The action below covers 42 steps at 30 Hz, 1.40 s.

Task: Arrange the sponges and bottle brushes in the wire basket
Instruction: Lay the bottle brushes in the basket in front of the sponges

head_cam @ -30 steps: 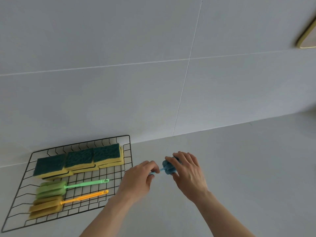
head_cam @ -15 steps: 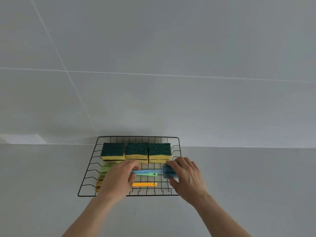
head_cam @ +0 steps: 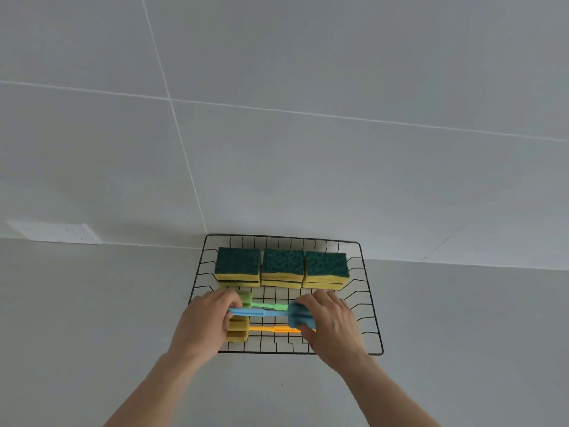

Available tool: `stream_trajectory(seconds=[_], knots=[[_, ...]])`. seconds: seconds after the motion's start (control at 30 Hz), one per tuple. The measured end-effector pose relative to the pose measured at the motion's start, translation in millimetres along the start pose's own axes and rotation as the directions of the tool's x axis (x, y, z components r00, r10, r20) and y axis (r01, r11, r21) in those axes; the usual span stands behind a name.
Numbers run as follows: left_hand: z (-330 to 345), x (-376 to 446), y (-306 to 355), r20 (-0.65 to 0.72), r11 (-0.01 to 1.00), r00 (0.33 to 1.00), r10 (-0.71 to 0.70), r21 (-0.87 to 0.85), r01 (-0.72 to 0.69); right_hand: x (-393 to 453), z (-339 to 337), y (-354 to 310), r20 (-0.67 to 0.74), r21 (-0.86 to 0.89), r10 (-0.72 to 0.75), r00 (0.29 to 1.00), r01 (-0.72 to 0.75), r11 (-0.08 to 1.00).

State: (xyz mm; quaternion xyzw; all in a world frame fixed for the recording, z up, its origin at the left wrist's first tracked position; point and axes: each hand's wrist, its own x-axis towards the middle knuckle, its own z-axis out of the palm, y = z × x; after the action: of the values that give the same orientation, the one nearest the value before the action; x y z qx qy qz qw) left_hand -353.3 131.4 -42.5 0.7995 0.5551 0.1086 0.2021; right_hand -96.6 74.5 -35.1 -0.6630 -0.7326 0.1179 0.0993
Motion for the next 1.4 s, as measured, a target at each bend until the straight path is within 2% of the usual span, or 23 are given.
stream_trajectory(seconds=[0.2,0.47,0.6,0.83,1.0,1.07,1.2,1.4], knots=[[13.1,6.9,-16.7,0.050,0.995,0.998,0.036,0.091,-0.040,13.3,18.0,-2.9,0.052,-0.017,0.039,0.998,-0.038,0.999],[23.2,7.2,-20.7,0.034,0.979,0.996,0.085,0.185,-0.090,21.1,27.4,1.0,0.061,0.073,0.041,0.997,-0.046,0.996],[21.5,8.0,-20.0,-0.018,0.979,0.994,0.111,0.173,-0.106,19.0,26.6,6.7,0.030,0.111,0.024,0.999,-0.028,0.993],[22.7,10.7,-15.7,0.079,0.966,0.989,0.123,0.219,-0.138,17.6,28.9,9.4,0.043,0.126,0.019,0.999,-0.024,0.992],[22.5,11.8,-16.5,0.053,0.965,0.990,0.128,0.223,-0.137,25.0,29.2,8.6,-0.001,0.055,-0.019,1.000,0.019,0.998],[26.0,10.1,-18.6,0.041,0.958,0.989,0.145,0.244,-0.150,26.3,31.9,7.8,0.022,0.034,-0.031,0.999,0.031,0.999],[29.0,9.9,-19.5,-0.006,0.959,0.985,0.175,0.228,-0.169,25.2,36.5,8.1,0.098,0.080,0.009,0.995,-0.017,0.997],[18.1,11.2,-18.1,-0.013,0.954,0.987,0.158,0.261,-0.149,23.6,28.9,7.0,0.033,0.109,-0.012,0.999,0.009,0.994]])
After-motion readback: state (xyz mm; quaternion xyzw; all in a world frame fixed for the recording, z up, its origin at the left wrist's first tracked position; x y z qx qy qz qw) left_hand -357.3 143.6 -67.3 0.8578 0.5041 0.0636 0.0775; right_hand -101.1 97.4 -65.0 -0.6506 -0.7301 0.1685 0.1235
